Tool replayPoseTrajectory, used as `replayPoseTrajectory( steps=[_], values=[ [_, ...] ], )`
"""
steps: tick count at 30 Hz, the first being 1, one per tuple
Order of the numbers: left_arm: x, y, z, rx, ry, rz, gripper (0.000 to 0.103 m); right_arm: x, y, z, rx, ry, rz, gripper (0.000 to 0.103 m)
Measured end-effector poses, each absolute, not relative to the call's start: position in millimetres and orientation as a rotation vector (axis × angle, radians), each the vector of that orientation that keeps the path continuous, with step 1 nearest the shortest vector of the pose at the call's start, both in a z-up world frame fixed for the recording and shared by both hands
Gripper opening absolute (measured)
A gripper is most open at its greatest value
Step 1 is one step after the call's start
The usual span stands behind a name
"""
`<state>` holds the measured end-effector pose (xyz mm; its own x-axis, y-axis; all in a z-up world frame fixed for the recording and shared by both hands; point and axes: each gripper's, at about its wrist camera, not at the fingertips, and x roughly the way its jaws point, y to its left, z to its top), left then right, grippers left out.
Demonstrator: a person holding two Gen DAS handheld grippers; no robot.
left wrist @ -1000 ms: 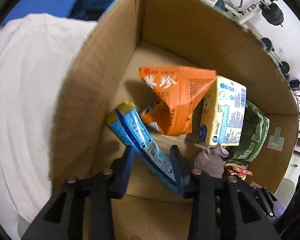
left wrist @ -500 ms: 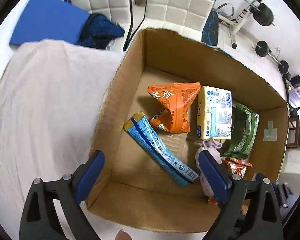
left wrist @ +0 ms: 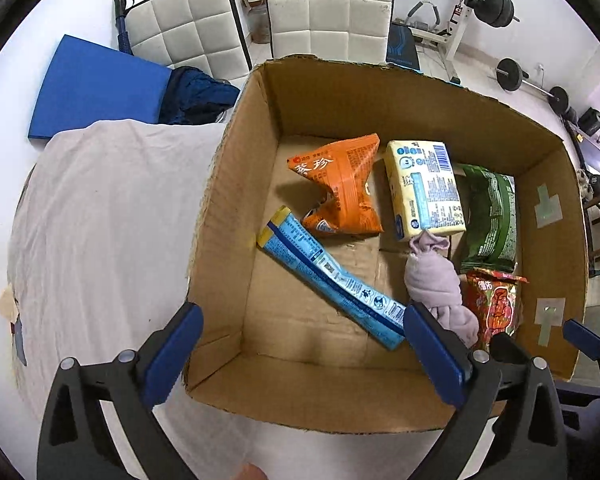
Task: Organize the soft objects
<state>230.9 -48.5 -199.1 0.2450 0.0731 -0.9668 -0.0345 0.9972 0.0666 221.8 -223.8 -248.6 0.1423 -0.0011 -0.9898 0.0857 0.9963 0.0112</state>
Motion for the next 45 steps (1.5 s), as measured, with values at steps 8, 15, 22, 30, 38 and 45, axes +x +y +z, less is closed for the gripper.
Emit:
replayPoseTrajectory(
  steps=[8,15,22,30,38,45],
  values=[
    [210,-50,-168,0.045,1.255,0.063,0.103,206,-232,-217,0.078,1.373,-0.094,0.103],
    [170,-55,-110,0.045,1.157,0.060,0.103,167,-232,-165,0.059,1.284,-0.093,0.103],
    [120,-59,-46,0.057,1.070,0.010,0.103,108,-235,-101,0.095,1.191,-0.070,0.103],
    [59,-58,13,0.050,1.040,-0.051,0.103,30,-234,-18,0.126,1.074,-0.044,0.103],
    [6,-54,44,0.045,1.046,-0.082,0.103,-48,-228,49,0.155,1.009,-0.027,0.103],
    [-23,-47,62,0.021,1.024,-0.095,0.103,-93,-222,85,0.162,0.969,-0.034,0.103]
  ],
)
